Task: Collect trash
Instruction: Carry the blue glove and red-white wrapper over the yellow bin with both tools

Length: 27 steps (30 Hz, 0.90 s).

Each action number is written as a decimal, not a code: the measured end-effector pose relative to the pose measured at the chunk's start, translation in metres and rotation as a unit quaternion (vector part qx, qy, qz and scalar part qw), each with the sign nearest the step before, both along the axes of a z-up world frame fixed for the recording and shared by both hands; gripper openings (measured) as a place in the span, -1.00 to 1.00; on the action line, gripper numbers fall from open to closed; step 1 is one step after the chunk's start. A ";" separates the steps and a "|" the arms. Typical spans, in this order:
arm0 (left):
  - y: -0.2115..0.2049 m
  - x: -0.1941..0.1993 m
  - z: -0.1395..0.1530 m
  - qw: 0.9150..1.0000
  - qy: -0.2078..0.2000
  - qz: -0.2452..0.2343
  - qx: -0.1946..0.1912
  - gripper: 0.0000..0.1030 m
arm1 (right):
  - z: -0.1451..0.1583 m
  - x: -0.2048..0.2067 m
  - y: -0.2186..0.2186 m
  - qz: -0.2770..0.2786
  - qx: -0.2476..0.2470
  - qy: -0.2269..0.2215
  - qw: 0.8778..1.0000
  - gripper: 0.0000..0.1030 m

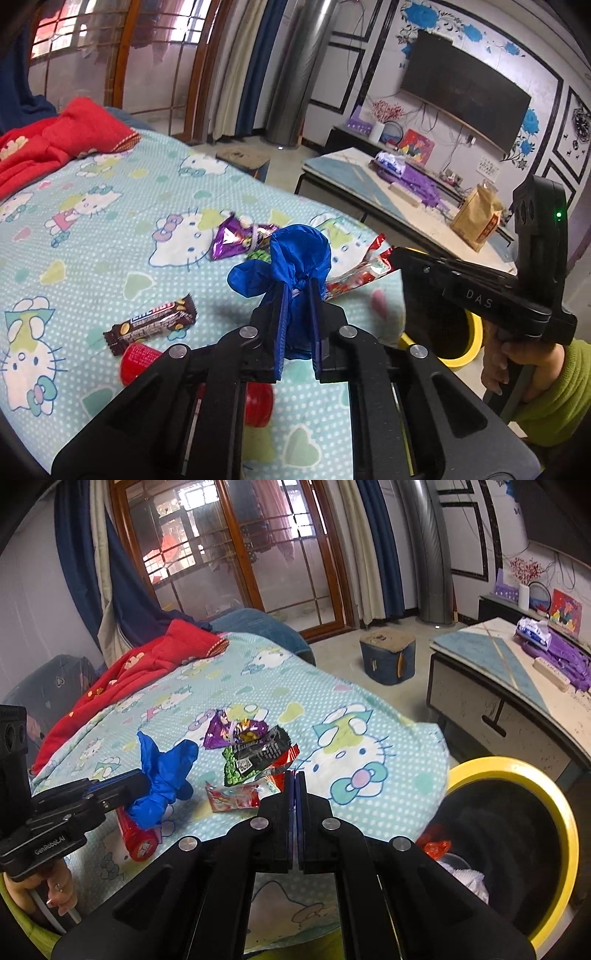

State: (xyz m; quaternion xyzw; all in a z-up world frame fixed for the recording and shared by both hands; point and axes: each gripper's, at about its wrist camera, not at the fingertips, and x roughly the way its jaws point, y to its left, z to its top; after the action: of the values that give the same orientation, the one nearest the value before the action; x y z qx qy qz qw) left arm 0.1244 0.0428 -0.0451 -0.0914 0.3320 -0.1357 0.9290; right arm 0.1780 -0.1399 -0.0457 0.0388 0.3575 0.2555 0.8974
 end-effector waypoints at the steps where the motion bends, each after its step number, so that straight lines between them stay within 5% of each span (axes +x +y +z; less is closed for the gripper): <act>1: -0.001 -0.001 0.002 1.000 -0.004 -0.001 0.000 -0.89 | 0.002 -0.001 -0.002 -0.002 0.001 -0.003 1.000 -0.97; 27: -0.054 -0.011 0.026 0.998 -0.046 -0.049 0.001 -0.97 | 0.039 -0.015 -0.072 -0.071 0.022 -0.048 0.996 -0.97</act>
State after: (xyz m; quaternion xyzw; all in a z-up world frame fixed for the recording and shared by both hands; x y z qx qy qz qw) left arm 0.1133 -0.0112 -0.0195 -0.0682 0.2930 -0.1849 0.9356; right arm 0.1630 -0.2120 -0.0064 0.0711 0.3049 0.2005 0.9283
